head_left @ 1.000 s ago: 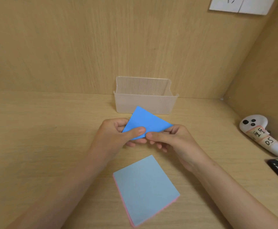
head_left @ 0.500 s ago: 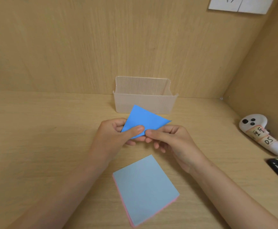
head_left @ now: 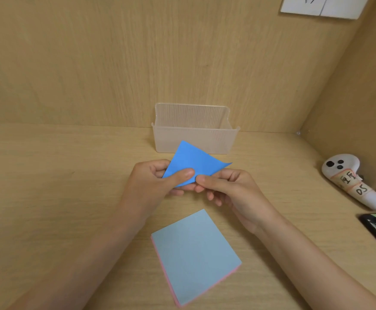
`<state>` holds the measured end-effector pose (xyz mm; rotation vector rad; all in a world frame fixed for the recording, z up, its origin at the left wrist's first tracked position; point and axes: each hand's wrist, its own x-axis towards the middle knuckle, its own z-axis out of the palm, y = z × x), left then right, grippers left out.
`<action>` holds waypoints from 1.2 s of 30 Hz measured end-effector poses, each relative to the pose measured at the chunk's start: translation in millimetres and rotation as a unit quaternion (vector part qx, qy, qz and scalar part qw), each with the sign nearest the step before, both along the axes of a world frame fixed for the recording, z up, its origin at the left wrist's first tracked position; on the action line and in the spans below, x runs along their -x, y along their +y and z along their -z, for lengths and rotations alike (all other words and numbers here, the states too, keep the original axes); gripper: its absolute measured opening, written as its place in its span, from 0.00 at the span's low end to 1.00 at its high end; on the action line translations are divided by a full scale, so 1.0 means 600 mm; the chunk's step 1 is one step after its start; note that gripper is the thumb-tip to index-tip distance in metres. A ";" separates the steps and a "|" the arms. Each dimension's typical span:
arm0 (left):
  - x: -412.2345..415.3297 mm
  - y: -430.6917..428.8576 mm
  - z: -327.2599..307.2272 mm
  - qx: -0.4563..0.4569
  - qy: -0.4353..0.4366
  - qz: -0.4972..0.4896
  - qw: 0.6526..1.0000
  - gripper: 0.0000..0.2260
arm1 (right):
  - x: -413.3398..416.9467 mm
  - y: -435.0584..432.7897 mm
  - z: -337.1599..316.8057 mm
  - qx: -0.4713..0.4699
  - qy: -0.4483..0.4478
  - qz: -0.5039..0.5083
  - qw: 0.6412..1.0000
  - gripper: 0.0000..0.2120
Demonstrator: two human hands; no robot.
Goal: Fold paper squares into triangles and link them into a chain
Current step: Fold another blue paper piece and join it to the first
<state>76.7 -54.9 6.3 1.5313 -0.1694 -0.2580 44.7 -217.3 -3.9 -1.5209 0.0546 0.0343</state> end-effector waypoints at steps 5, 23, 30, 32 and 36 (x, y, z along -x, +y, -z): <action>0.001 0.000 -0.002 0.001 -0.002 -0.001 1.000 0.07 | 0.000 0.000 -0.001 -0.008 0.000 -0.004 1.000 0.06; 0.000 0.005 -0.008 -0.016 0.011 0.035 0.999 0.10 | -0.004 -0.007 -0.004 -0.031 0.015 -0.018 0.999 0.07; 0.003 -0.001 -0.008 0.013 0.037 0.025 0.999 0.08 | -0.008 -0.009 -0.005 -0.045 0.021 -0.017 0.999 0.06; 0.003 0.000 -0.007 0.012 0.035 0.016 0.999 0.07 | -0.010 -0.012 -0.006 -0.052 0.024 -0.009 0.998 0.06; -0.001 0.005 -0.006 0.003 0.037 0.001 0.999 0.08 | -0.017 -0.030 -0.008 -0.064 0.025 0.033 0.997 0.05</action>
